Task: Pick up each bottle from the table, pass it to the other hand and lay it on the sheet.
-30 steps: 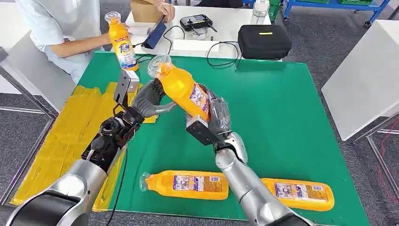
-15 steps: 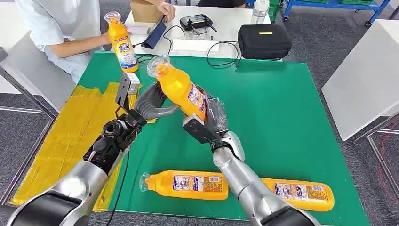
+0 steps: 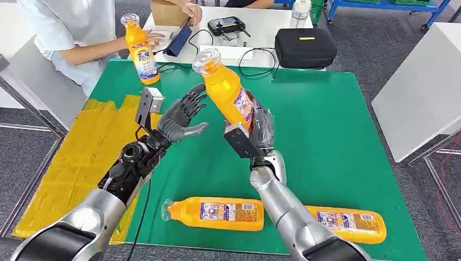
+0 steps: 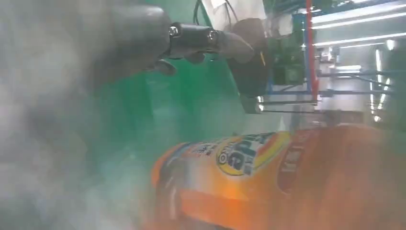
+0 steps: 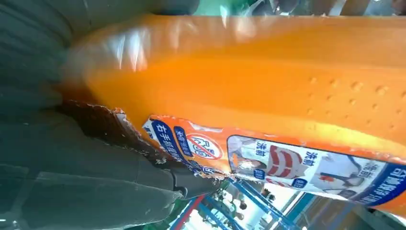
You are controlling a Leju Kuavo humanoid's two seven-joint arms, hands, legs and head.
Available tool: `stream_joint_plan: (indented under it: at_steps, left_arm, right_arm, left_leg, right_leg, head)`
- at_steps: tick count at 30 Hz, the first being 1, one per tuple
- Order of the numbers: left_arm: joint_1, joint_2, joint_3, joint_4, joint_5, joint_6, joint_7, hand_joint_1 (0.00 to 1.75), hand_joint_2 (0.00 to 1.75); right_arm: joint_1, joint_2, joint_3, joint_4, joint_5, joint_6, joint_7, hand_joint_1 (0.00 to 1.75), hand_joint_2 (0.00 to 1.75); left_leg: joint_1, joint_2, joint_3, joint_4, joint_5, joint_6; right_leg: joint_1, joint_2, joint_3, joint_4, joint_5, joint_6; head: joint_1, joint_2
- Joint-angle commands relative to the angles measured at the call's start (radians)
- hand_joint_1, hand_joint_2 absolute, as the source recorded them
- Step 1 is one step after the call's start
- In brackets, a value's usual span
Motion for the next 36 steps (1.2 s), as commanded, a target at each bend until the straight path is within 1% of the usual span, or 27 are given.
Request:
stream_joint_plan:
  at_steps: [1, 3, 4, 5, 6, 7, 10, 14, 16, 18, 19, 20, 22, 23, 27, 29, 30, 31, 33, 36]
  left_arm:
    - [-0.025, 0.003, -0.034, 0.028, 0.007, 0.004, 0.006, 0.00, 1.75]
    - [-0.024, 0.002, -0.035, 0.027, 0.007, 0.003, 0.005, 0.00, 1.75]
    - [-0.024, 0.002, -0.036, 0.026, 0.007, 0.004, 0.006, 0.00, 1.75]
    - [-0.024, 0.002, -0.037, 0.025, 0.007, 0.003, 0.006, 0.00, 1.75]
    - [-0.024, 0.002, -0.037, 0.024, 0.007, 0.003, 0.005, 0.00, 1.75]
    - [-0.022, 0.004, -0.040, 0.019, 0.009, 0.002, 0.005, 0.00, 1.75]
    - [-0.021, 0.006, -0.042, 0.015, 0.011, -0.001, 0.006, 0.00, 1.75]
    - [-0.028, 0.013, -0.050, 0.012, 0.015, -0.016, 0.005, 0.00, 1.75]
    - [-0.033, 0.013, -0.054, 0.010, 0.018, -0.024, 0.005, 0.00, 1.75]
    - [-0.036, 0.009, -0.056, 0.009, 0.018, -0.025, 0.003, 0.00, 1.75]
    - [-0.037, 0.008, -0.056, 0.007, 0.019, -0.026, 0.002, 0.00, 1.75]
    - [-0.037, 0.007, -0.056, 0.007, 0.020, -0.025, 0.002, 0.00, 1.75]
    - [-0.037, 0.007, -0.056, 0.007, 0.020, -0.025, 0.002, 0.00, 1.75]
    - [-0.037, 0.007, -0.056, 0.007, 0.020, -0.025, 0.002, 0.00, 1.75]
    - [-0.037, 0.007, -0.056, 0.007, 0.020, -0.025, 0.002, 0.00, 1.75]
    - [-0.037, 0.007, -0.056, 0.007, 0.020, -0.025, 0.002, 0.00, 1.75]
    - [-0.037, 0.007, -0.056, 0.007, 0.020, -0.025, 0.002, 0.00, 1.75]
    - [-0.036, 0.007, -0.056, 0.005, 0.020, -0.024, 0.000, 0.00, 1.75]
    - [-0.036, 0.007, -0.055, 0.004, 0.022, -0.024, -0.001, 0.00, 1.75]
    - [-0.037, 0.006, -0.051, 0.004, 0.026, -0.020, -0.002, 0.00, 1.75]
  right_arm:
    - [-0.040, -0.002, -0.037, 0.004, -0.020, -0.010, -0.013, 1.75, 1.75]
    - [-0.042, -0.002, -0.033, 0.005, -0.019, 0.002, -0.012, 1.75, 1.75]
    - [-0.044, -0.002, -0.030, 0.007, -0.015, 0.002, -0.010, 1.75, 1.75]
    - [-0.045, -0.001, -0.026, 0.011, -0.012, 0.004, -0.006, 1.75, 1.75]
    - [-0.046, 0.001, -0.023, 0.015, -0.009, 0.007, -0.002, 1.75, 1.75]
    - [-0.057, 0.002, 0.000, 0.045, 0.012, 0.038, 0.031, 1.75, 1.75]
    - [-0.067, 0.008, 0.019, 0.072, 0.026, 0.066, 0.045, 1.75, 1.75]
    - [-0.104, 0.020, 0.105, 0.143, 0.076, 0.223, 0.095, 1.75, 1.75]
    - [-0.113, 0.029, 0.136, 0.158, 0.092, 0.280, 0.105, 1.75, 1.75]
    - [-0.117, 0.038, 0.160, 0.166, 0.108, 0.300, 0.113, 1.75, 1.75]
    - [-0.116, 0.044, 0.165, 0.166, 0.112, 0.302, 0.114, 1.75, 1.75]
    - [-0.117, 0.045, 0.171, 0.167, 0.115, 0.307, 0.115, 1.75, 1.75]
    - [-0.117, 0.045, 0.171, 0.167, 0.115, 0.307, 0.115, 1.75, 1.75]
    - [-0.117, 0.045, 0.171, 0.167, 0.115, 0.307, 0.115, 1.75, 1.75]
    - [-0.117, 0.045, 0.171, 0.167, 0.115, 0.307, 0.115, 1.75, 1.75]
    - [-0.117, 0.045, 0.171, 0.167, 0.115, 0.307, 0.115, 1.75, 1.75]
    - [-0.117, 0.045, 0.171, 0.167, 0.115, 0.307, 0.115, 1.75, 1.75]
    - [-0.115, 0.045, 0.178, 0.168, 0.120, 0.312, 0.115, 1.75, 1.75]
    - [-0.113, 0.048, 0.189, 0.169, 0.128, 0.317, 0.119, 1.75, 1.75]
    - [-0.101, 0.060, 0.224, 0.175, 0.156, 0.326, 0.128, 1.75, 1.75]
  left_leg:
    - [0.000, -0.002, 0.005, 0.000, -0.002, -0.001]
    - [0.000, -0.001, 0.006, -0.001, -0.002, -0.001]
    - [0.000, -0.001, 0.003, 0.000, -0.002, -0.001]
    - [0.000, -0.001, 0.004, 0.000, -0.002, -0.001]
    - [0.000, -0.001, 0.001, 0.000, -0.001, 0.000]
    - [0.000, -0.001, 0.003, 0.000, -0.001, 0.000]
    - [0.000, 0.000, 0.002, 0.000, -0.001, -0.001]
    - [0.000, 0.000, 0.002, 0.000, -0.001, -0.001]
    - [0.000, 0.001, 0.003, 0.000, -0.002, -0.001]
    - [0.000, 0.000, 0.001, 0.000, -0.001, -0.001]
    - [0.000, 0.000, 0.002, 0.001, -0.002, -0.001]
    - [0.000, 0.000, 0.001, 0.000, -0.001, -0.001]
    - [0.000, 0.000, 0.002, 0.000, -0.001, -0.001]
    - [0.000, -0.001, 0.001, 0.000, 0.000, 0.000]
    - [0.000, 0.000, 0.002, 0.001, -0.001, -0.001]
    - [0.000, -0.001, 0.000, 0.000, 0.000, -0.001]
    - [0.000, -0.001, 0.002, 0.000, -0.001, -0.001]
    - [0.000, -0.002, 0.003, 0.000, -0.001, -0.001]
    - [0.000, -0.001, 0.000, 0.000, 0.000, -0.001]
    - [0.000, -0.001, 0.001, 0.000, -0.001, -0.001]
  right_leg:
    - [-0.001, 0.005, 0.004, 0.001, -0.002, -0.002]
    - [-0.001, 0.007, 0.006, 0.000, -0.002, -0.002]
    - [-0.001, 0.005, 0.003, 0.001, -0.002, -0.001]
    - [-0.001, 0.006, 0.003, 0.000, -0.002, -0.002]
    - [-0.001, 0.003, 0.001, 0.000, -0.001, -0.001]
    - [-0.001, 0.005, 0.003, 0.000, -0.002, -0.001]
    - [-0.001, 0.004, 0.001, 0.001, -0.001, -0.001]
    - [-0.001, 0.005, 0.002, 0.001, -0.001, -0.001]
    - [-0.001, 0.006, 0.002, 0.001, -0.001, -0.002]
    - [0.000, 0.004, 0.001, 0.001, 0.000, -0.001]
    - [0.000, 0.006, 0.002, 0.001, -0.001, -0.002]
    - [0.000, 0.004, 0.001, 0.001, -0.001, -0.001]
    - [0.000, 0.005, 0.001, 0.001, -0.001, -0.001]
    - [0.000, 0.003, 0.000, 0.001, 0.000, -0.001]
    - [0.000, 0.005, 0.002, 0.001, -0.001, -0.001]
    - [0.000, 0.002, 0.001, 0.000, -0.001, -0.001]
    - [0.000, 0.004, 0.002, 0.001, -0.001, -0.001]
    - [-0.001, 0.005, 0.003, 0.000, -0.002, -0.002]
    - [0.000, 0.002, 0.001, 0.000, 0.000, -0.001]
    - [0.000, 0.003, 0.001, 0.000, -0.001, -0.001]
  head:
    - [0.000, 0.000]
    - [0.000, 0.000]
    - [0.000, 0.000]
    - [0.000, 0.000]
    - [0.000, 0.000]
    - [0.000, 0.000]
    - [0.000, 0.000]
    - [0.000, 0.000]
    - [0.000, 0.000]
    - [0.000, 0.000]
    - [0.000, 0.000]
    - [0.000, 0.000]
    - [0.000, 0.000]
    - [0.000, 0.000]
    - [0.000, 0.000]
    - [0.000, 0.000]
    - [0.000, 0.000]
    - [0.000, 0.000]
    - [0.000, 0.000]
    - [0.000, 0.000]
